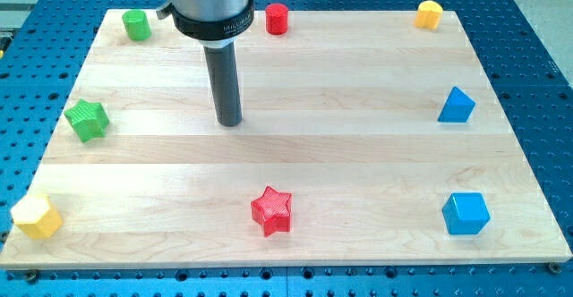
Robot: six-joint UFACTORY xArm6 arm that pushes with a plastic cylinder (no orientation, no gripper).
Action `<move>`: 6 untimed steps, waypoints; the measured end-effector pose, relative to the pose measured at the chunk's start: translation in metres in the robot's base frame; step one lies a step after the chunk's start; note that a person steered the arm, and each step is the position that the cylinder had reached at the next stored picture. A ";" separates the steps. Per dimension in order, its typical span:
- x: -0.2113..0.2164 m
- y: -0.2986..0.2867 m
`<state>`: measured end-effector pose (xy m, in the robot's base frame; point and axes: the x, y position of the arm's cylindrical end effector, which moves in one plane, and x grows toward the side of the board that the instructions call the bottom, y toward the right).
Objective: Place the green star top right to the red star
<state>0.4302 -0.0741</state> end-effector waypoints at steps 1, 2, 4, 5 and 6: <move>0.000 0.000; 0.000 0.000; 0.023 0.000; 0.038 -0.030; 0.048 -0.080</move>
<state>0.4786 -0.1545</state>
